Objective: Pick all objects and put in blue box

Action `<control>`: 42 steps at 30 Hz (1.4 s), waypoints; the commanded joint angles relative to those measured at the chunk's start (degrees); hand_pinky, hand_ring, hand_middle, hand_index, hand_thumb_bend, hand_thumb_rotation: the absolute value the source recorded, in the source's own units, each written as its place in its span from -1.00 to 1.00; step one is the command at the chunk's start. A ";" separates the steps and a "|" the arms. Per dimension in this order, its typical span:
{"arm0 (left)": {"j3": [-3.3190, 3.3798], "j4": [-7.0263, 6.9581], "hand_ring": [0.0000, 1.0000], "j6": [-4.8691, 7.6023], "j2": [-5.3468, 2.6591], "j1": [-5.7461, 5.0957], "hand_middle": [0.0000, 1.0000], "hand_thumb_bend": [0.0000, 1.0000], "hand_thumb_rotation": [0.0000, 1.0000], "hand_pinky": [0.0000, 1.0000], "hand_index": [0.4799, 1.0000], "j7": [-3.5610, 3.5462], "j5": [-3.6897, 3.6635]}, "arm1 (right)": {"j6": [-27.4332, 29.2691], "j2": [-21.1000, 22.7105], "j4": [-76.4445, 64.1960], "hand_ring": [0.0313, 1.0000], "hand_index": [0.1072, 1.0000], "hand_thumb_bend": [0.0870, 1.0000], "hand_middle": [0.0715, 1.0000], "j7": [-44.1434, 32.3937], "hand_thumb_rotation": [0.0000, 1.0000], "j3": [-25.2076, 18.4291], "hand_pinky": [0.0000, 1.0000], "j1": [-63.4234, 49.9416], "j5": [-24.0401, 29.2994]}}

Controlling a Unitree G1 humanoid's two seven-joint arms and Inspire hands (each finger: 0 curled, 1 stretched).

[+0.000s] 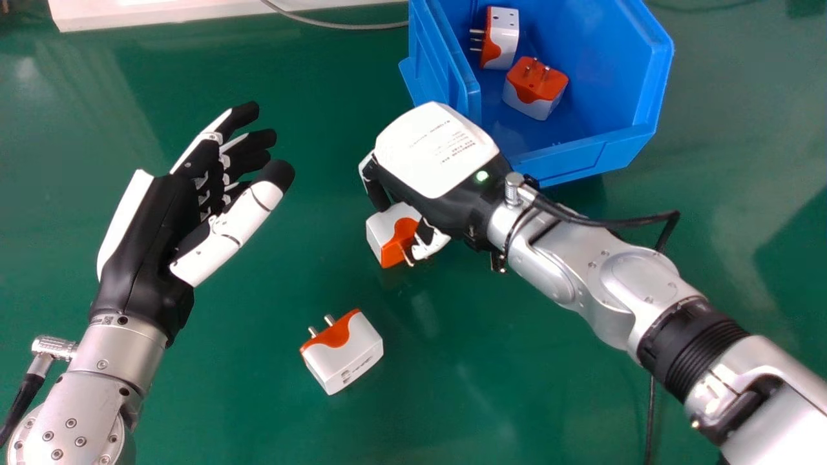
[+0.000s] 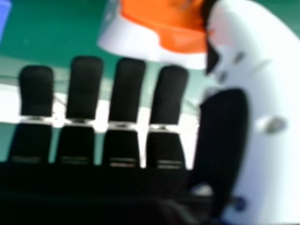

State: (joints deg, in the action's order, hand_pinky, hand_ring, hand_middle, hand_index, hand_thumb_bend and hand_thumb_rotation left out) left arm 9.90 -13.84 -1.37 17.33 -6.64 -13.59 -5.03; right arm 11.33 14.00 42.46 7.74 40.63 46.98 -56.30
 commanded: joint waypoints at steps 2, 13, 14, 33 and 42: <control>0.07 -0.18 0.74 1.23 0.18 0.70 0.74 0.23 0.19 0.66 0.63 0.08 0.36 | -0.15 0.75 -2.39 0.22 -0.14 -0.14 0.30 -1.93 -1.00 -1.17 -0.16 0.11 1.27; 0.10 0.44 0.74 1.61 0.16 1.02 0.74 0.23 0.19 0.66 0.62 -0.01 0.53 | -0.60 0.71 -3.04 0.49 -0.13 -0.18 0.56 -2.19 -1.00 -1.97 -0.10 -0.44 1.96; 0.11 0.53 0.74 1.71 0.16 1.03 0.74 0.23 0.19 0.66 0.62 -0.04 0.55 | -0.75 0.72 -3.14 0.49 -0.13 -0.18 0.56 -2.13 -1.00 -1.96 -0.10 -0.43 1.94; 0.21 1.62 0.74 2.39 0.38 1.44 0.74 0.25 0.20 0.67 0.63 -0.16 0.64 | -1.88 0.96 -4.07 0.56 -0.13 -0.18 0.63 -2.52 -1.00 -1.88 -0.10 0.22 1.73; 0.17 2.10 0.74 2.58 0.37 1.68 0.74 0.26 0.20 0.66 0.62 -0.17 0.68 | -2.86 1.37 -6.11 0.57 -0.13 -0.18 0.65 -5.68 -1.00 -1.98 -0.10 0.11 1.87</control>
State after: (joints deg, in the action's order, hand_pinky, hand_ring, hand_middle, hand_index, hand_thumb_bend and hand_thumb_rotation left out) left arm 9.91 -11.39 -0.30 17.34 -5.67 -13.68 -4.57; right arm 8.84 14.90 37.92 2.63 39.64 46.07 -54.72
